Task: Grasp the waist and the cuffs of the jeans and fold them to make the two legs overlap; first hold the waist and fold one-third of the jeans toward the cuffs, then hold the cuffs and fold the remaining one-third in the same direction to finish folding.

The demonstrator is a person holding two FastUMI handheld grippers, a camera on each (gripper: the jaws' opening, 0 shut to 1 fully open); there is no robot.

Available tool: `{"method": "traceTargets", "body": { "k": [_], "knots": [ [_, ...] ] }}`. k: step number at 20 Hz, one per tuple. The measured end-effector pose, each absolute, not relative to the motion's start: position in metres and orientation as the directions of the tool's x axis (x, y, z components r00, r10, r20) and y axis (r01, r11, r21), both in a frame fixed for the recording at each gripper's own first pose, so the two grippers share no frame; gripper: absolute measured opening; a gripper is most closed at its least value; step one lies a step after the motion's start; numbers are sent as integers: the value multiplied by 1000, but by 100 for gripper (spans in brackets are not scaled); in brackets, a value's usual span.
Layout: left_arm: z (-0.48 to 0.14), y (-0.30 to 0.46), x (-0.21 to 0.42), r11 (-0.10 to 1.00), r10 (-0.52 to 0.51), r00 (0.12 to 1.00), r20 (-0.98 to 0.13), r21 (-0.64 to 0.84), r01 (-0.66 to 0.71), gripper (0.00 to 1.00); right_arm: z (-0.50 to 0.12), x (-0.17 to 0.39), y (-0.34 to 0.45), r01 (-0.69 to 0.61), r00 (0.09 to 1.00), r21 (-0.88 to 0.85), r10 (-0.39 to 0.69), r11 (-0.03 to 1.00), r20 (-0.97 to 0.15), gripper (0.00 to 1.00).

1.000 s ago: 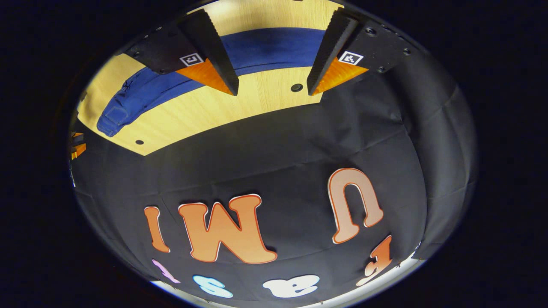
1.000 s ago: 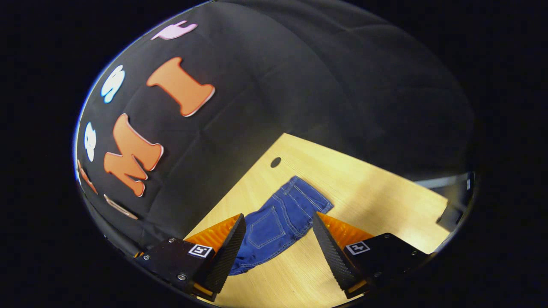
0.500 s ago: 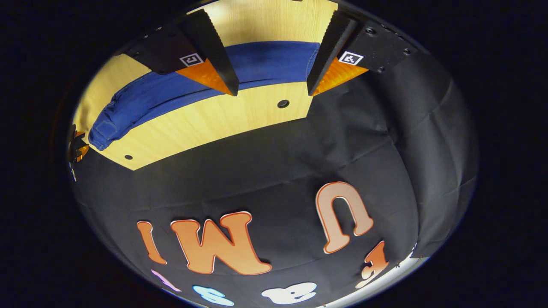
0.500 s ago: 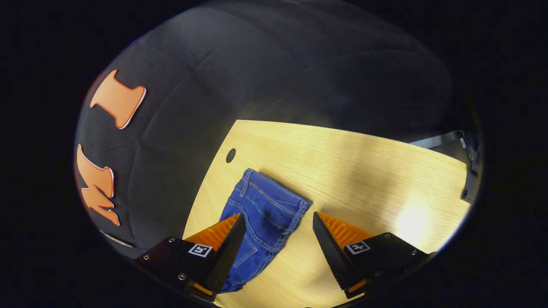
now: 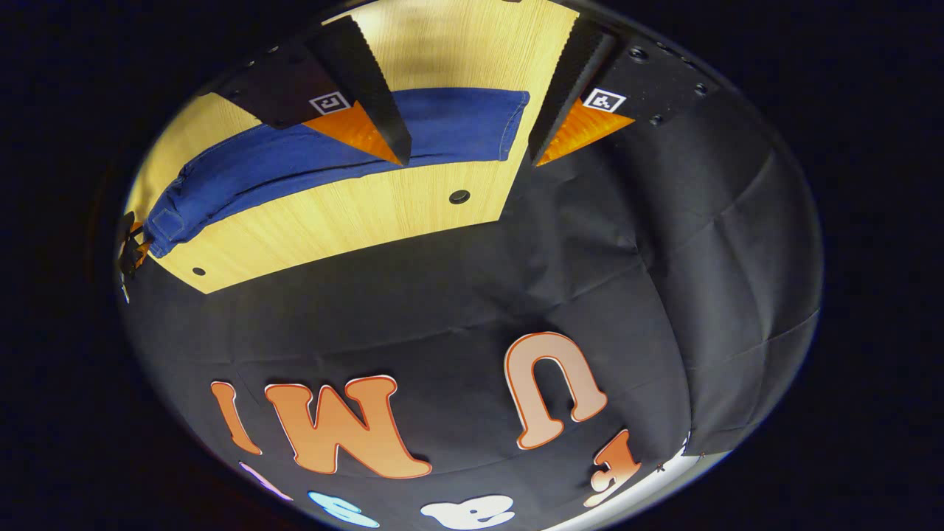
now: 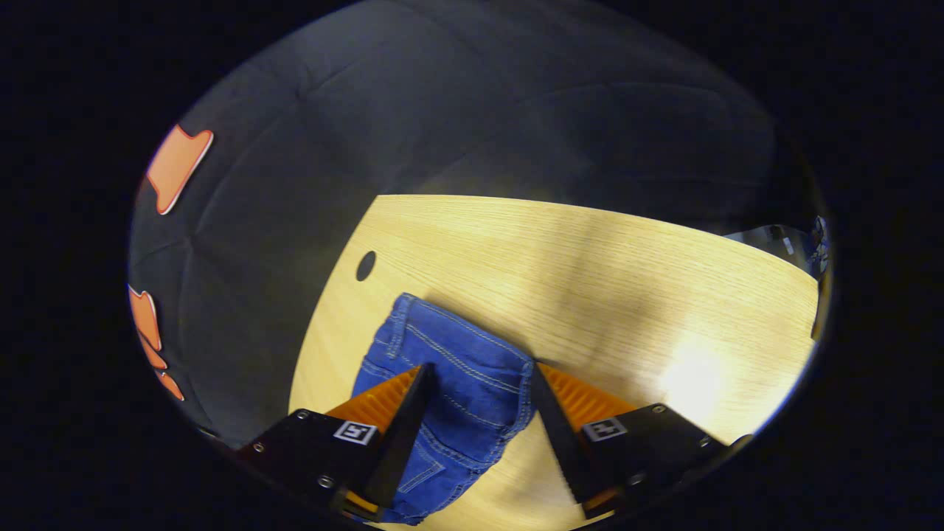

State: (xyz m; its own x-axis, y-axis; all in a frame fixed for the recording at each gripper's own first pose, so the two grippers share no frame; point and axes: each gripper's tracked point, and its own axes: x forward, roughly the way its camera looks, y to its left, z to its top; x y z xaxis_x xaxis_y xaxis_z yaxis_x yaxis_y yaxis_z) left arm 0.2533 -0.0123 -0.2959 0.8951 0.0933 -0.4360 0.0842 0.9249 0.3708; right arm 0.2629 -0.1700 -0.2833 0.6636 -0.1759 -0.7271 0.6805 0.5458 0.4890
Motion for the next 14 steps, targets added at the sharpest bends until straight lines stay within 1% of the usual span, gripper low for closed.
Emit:
{"method": "traceTargets", "body": {
  "k": [2,3,4,6,7,8,11,14],
  "knots": [
    [-297,-10,248,925,104,893,-438,372,74,98,-284,268,-168,693,655,499,-166,520,-737,50],
    [-299,-10,246,927,107,891,-440,368,71,98,-282,277,-167,671,685,527,-165,521,-709,33],
    [-300,-10,244,928,109,890,-442,365,67,98,-281,280,-164,640,716,569,-133,516,-685,16],
    [-303,-9,239,926,115,886,-450,372,68,98,-278,277,-165,640,743,664,-92,387,-663,3],
    [-302,-6,238,923,118,887,-447,378,67,98,-272,280,-165,632,759,697,-87,339,-645,3],
    [-300,-5,237,923,119,889,-442,378,64,98,-268,283,-161,609,778,713,-85,346,-623,3],
    [-297,2,239,929,112,896,-431,366,60,98,-240,289,-155,544,820,715,-96,440,-565,3],
    [-296,12,244,933,91,901,-423,352,71,98,-202,301,-130,452,873,739,-77,499,-482,2]
  ]
}}
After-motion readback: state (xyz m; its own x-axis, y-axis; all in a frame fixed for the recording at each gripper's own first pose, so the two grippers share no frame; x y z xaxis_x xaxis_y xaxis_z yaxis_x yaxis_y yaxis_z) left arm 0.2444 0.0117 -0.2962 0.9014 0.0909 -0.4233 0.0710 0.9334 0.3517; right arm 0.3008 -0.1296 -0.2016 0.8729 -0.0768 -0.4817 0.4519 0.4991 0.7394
